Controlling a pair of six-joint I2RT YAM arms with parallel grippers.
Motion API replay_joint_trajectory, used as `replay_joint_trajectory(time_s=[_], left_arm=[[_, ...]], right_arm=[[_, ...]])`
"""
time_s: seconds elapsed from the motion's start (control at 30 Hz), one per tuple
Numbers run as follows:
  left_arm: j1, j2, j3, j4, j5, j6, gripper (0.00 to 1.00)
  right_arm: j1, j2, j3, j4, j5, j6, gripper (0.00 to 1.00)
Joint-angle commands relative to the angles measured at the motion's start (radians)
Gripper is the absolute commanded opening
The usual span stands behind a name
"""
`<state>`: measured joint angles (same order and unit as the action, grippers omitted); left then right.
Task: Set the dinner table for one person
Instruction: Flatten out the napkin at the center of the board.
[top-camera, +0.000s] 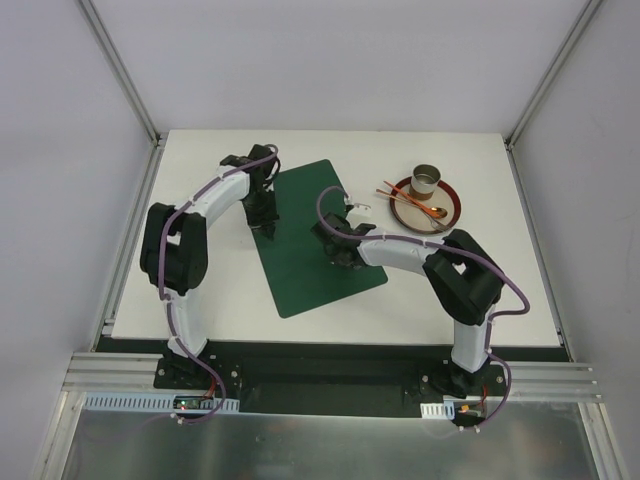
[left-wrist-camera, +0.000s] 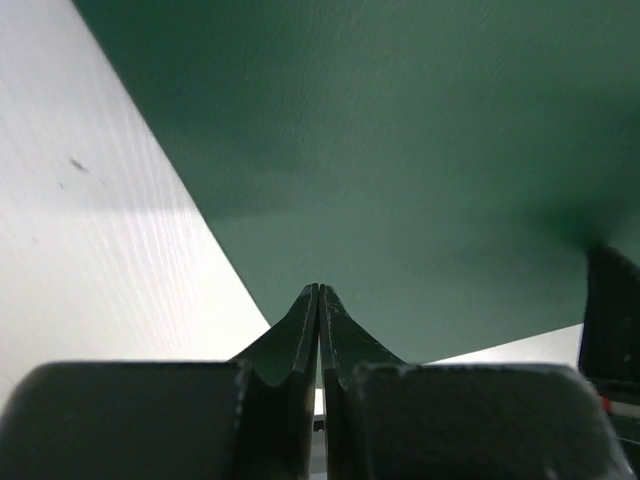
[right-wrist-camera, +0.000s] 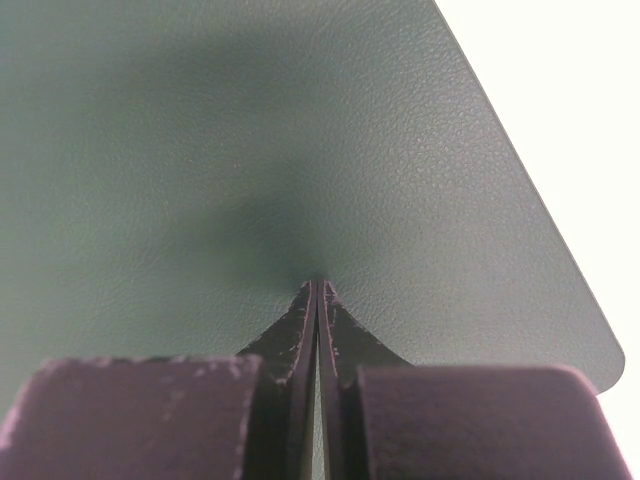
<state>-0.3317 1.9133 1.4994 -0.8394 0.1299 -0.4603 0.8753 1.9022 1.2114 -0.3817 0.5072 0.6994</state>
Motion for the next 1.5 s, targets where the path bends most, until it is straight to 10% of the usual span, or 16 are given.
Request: replay_joint_trajectory(time_s=[0.0, 0.5, 1.47], left_arm=[[0.032, 0.076, 0.149, -0.082, 0.002, 0.044, 0.0], [0.123, 0.446, 0.631, -0.288, -0.018, 0.104, 0.03], [0.125, 0.383, 0.263, -0.158, 0.025, 0.023, 0.0]], right_arm=[[0.011, 0.032, -0.065, -0.125, -0.076, 0.023, 0.01], [0.03, 0.003, -0.046, -0.129, -0.087, -0.014, 0.01], [0.007, 0.081, 0.004, -0.158, -0.136, -0.018, 0.01]])
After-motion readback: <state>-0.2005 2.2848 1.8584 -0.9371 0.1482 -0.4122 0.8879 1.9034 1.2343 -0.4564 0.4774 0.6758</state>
